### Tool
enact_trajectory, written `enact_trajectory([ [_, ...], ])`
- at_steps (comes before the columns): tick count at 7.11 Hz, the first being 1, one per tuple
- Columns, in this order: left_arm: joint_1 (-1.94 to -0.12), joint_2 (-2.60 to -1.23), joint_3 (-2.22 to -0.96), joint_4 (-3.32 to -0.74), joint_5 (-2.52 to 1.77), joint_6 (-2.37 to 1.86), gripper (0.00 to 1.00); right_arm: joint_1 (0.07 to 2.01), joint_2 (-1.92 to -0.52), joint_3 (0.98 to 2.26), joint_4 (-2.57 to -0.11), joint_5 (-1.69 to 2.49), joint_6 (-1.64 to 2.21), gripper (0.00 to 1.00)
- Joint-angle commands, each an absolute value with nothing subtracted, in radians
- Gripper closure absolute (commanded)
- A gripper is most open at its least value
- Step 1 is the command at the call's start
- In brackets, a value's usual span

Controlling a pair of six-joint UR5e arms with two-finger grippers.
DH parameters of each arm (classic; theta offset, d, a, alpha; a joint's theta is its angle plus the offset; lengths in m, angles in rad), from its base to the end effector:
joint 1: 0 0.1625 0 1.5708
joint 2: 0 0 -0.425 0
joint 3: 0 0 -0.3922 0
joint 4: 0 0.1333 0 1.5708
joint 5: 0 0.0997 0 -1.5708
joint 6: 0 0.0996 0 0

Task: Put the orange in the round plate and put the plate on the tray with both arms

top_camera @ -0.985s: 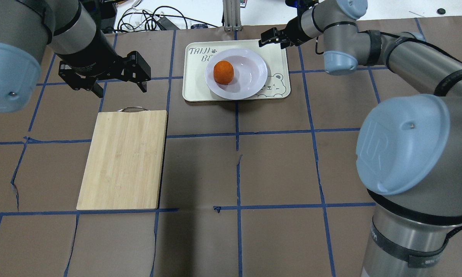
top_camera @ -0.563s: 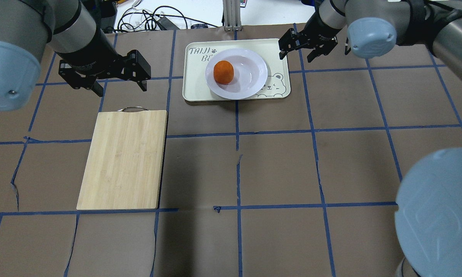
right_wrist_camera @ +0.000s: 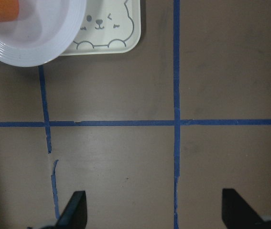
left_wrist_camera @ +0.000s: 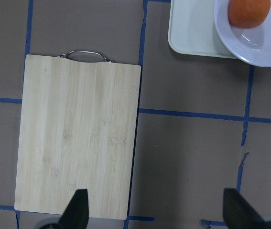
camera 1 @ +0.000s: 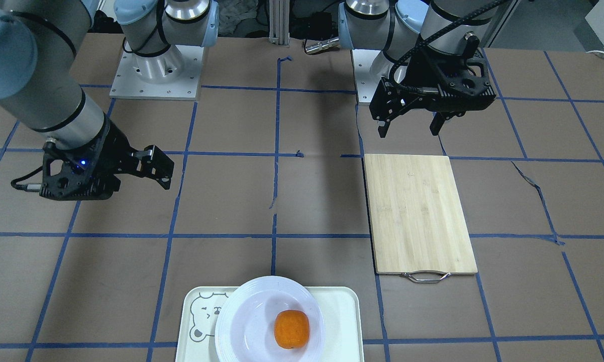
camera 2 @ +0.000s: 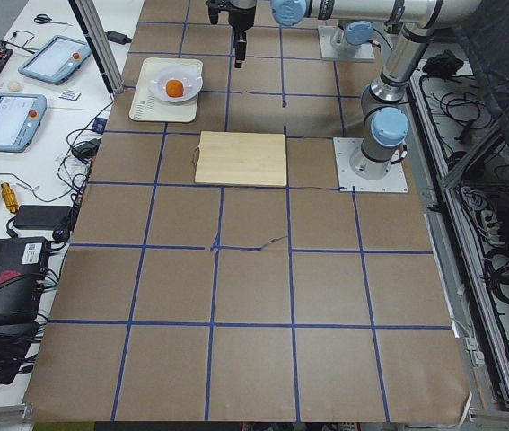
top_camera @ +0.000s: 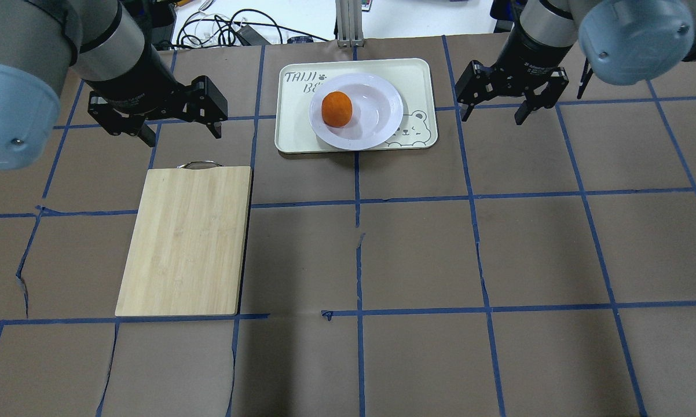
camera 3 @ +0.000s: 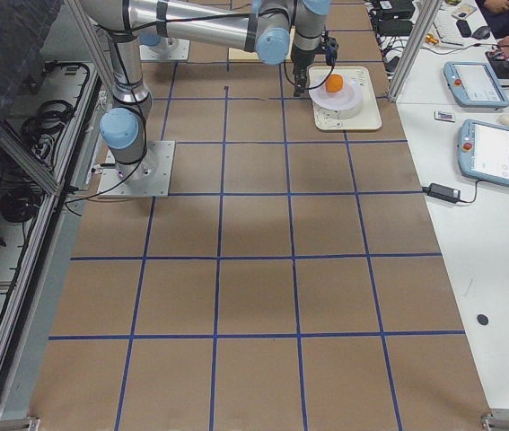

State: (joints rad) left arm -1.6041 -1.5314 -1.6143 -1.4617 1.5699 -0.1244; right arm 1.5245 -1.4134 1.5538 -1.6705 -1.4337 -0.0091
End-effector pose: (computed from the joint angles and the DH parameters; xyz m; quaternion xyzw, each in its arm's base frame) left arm -0.1495 -0.4803 0.4970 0.0454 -0.9976 0.0523 0.0046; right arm 0.1213 -0.5568 0.4247 0.0199 0.9972 0.0184 0.0690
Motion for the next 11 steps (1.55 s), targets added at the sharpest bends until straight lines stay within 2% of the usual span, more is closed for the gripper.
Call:
enact_trajectory([
  [1, -1.606, -1.531, -1.614, -1.462, 1.572, -0.124, 0.00, 1.522, -1.508, 1.594, -1.610, -1.488, 0.017, 0.00],
  [11, -1.606, -1.531, -1.612, -1.462, 1.571, -0.126, 0.00, 1.522, -1.536, 1.588, -1.551, -1.523, 0.018, 0.00],
])
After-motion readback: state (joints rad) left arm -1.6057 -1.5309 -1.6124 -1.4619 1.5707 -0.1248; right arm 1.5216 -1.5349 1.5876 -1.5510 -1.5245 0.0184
